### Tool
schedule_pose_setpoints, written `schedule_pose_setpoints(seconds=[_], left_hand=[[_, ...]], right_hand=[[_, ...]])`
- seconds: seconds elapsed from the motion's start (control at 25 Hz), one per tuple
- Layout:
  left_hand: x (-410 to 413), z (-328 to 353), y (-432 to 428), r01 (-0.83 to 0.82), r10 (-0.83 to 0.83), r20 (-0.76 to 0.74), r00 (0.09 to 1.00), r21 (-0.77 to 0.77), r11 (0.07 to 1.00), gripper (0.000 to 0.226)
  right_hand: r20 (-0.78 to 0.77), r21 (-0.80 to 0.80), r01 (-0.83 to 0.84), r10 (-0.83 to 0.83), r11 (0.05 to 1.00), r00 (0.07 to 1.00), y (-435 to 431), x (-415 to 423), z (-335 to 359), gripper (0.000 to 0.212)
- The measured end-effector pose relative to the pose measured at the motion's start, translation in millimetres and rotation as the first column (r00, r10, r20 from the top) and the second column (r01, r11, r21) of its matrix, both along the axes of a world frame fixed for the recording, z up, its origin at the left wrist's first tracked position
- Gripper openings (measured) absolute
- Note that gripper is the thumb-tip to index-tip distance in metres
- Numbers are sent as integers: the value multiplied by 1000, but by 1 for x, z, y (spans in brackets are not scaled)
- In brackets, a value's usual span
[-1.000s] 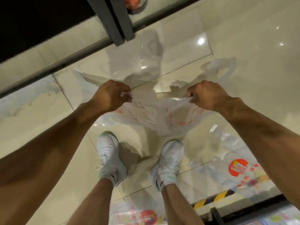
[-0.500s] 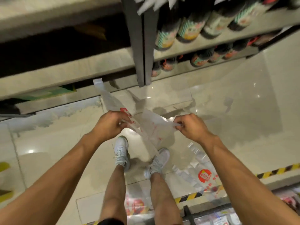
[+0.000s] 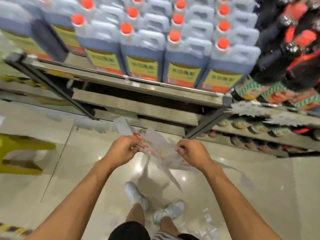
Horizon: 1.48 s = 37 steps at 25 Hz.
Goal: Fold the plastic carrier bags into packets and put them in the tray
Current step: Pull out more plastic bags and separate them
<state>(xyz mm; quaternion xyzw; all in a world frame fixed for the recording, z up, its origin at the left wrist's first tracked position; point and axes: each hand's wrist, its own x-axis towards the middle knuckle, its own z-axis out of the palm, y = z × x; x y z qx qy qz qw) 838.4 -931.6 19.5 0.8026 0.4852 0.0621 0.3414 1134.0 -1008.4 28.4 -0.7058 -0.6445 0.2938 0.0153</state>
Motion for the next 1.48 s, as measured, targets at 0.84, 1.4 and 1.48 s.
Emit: schedule_pose_setpoints(seconds=[0.84, 1.4, 1.48], left_hand=[[-400, 135, 144, -690, 651, 315, 691, 16, 724, 4], [-627, 172, 271, -835, 754, 395, 525, 70, 545, 7], [-660, 170, 297, -810, 716, 400, 572, 137, 570, 7]], right_hand=[[-336, 290, -470, 548, 834, 766, 313, -458, 137, 35], [-506, 345, -535, 633, 771, 586, 492, -713, 167, 19], [-520, 324, -512, 602, 796, 606, 511, -740, 172, 10]])
